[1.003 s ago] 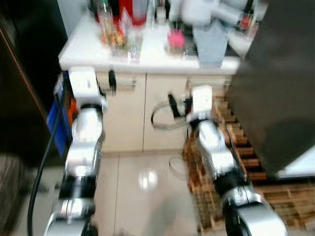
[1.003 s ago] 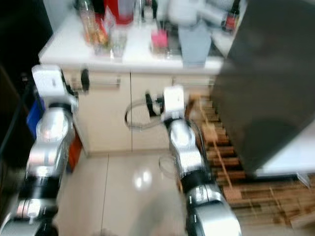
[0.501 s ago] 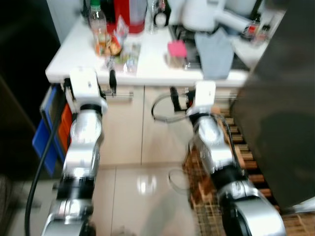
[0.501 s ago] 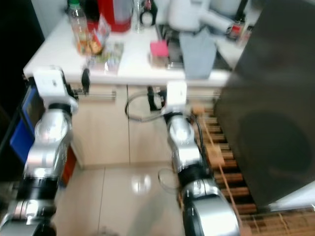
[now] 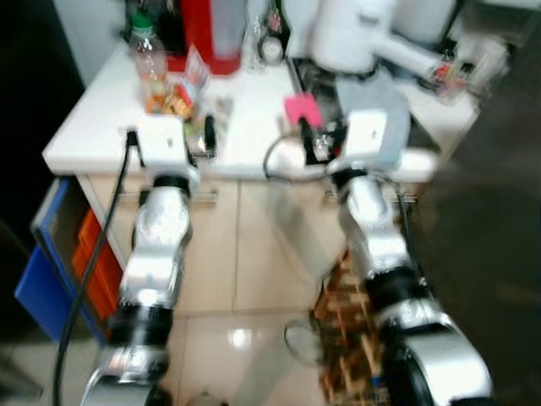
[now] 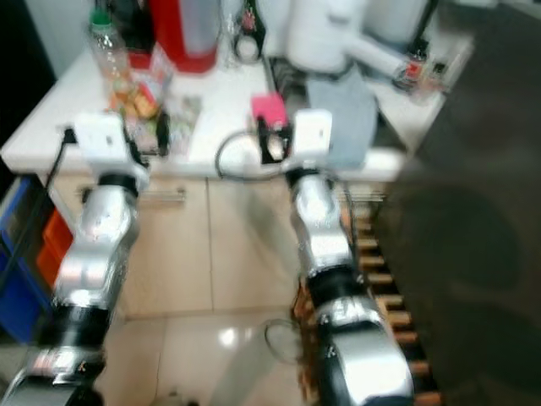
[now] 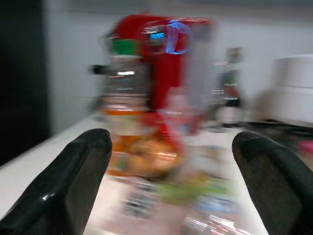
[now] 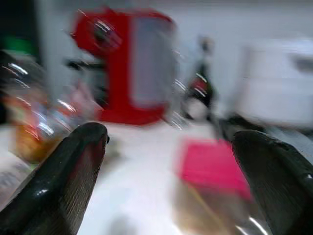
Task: Restocking fridge
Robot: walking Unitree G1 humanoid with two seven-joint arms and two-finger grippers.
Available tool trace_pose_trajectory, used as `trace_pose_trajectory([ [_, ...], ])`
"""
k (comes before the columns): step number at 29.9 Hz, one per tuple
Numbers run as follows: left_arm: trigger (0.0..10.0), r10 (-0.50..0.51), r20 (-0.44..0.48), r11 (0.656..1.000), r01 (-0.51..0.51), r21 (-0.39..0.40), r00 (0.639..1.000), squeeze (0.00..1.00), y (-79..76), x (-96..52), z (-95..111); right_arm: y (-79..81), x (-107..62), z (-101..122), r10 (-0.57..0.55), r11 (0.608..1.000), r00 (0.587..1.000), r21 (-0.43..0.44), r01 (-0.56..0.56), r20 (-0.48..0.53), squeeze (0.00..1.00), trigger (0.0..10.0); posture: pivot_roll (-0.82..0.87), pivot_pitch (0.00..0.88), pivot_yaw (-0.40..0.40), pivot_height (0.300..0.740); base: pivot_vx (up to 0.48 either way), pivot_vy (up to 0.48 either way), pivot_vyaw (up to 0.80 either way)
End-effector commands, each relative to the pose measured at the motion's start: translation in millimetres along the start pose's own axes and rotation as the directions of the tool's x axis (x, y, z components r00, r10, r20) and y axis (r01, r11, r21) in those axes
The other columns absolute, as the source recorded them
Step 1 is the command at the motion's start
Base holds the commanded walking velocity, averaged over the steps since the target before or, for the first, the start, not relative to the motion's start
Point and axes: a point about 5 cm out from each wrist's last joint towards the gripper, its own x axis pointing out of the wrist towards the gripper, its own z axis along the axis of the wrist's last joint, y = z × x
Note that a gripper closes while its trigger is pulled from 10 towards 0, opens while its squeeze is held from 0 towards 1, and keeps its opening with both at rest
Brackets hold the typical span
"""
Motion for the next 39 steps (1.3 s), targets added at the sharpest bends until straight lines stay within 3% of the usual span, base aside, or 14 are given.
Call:
trace_pose_trajectory([
  [1,10.0,-0.024,0.024,1.000,0.024,-0.007,0.999,0.00,-10.9,-1.0,6.2,-12.8,5.1,22.0,-0.028,1.000,0.997,-0.002,0.028,0.077,0.00,10.0,0.06,0.000,-0.062,0.740,0.469,0.000,0.00],
  [7,10.0,-0.023,0.022,0.999,0.022,0.027,1.000,0.00,-11.4,-1.5,6.1,-15.1,9.6,32.1,-0.058,0.998,0.994,0.031,0.055,0.094,0.00,10.0,0.06,0.000,-0.054,0.740,0.460,0.000,0.00],
  [11,10.0,-0.012,0.033,1.000,0.011,0.026,0.999,0.00,-8.9,-0.8,6.8,-18.8,13.1,23.0,-0.124,0.961,0.992,0.245,0.128,-0.031,0.00,10.0,0.06,0.000,-0.050,0.740,0.000,0.000,0.00],
  [13,10.0,-0.012,0.033,1.000,0.011,0.024,0.999,0.00,-8.7,-0.5,7.2,-18.2,14.6,24.4,-0.123,0.960,0.992,0.249,0.128,-0.034,0.00,10.0,0.06,0.000,-0.049,0.740,0.000,0.000,0.00],
  [15,10.0,-0.018,0.035,1.000,0.017,0.021,0.999,0.00,-9.9,-0.4,8.4,-14.6,18.3,32.0,-0.112,0.972,0.994,0.205,0.113,-0.014,0.00,10.0,0.06,0.000,-0.048,0.740,0.000,0.000,0.00],
  [21,10.0,-0.016,0.032,0.999,0.015,0.036,0.999,0.00,-10.2,-0.9,7.7,-9.4,18.6,30.9,-0.099,0.979,0.995,0.177,0.103,-0.035,0.00,10.0,0.06,0.000,-0.052,0.740,0.000,0.000,0.00],
  [26,10.0,-0.031,0.029,0.999,0.030,0.030,0.999,0.00,-11.6,-1.5,6.9,-2.1,18.3,16.7,-0.119,0.986,0.985,0.100,0.132,-0.127,0.00,10.0,0.06,0.000,-0.047,0.740,0.000,0.000,0.00],
  [39,10.0,-0.045,0.031,0.998,0.044,0.038,0.998,0.00,-12.6,-3.4,7.4,7.4,20.6,-6.5,-0.125,0.990,0.958,0.028,0.136,-0.259,0.00,10.0,0.08,0.000,-0.056,0.740,0.000,0.000,0.00],
])
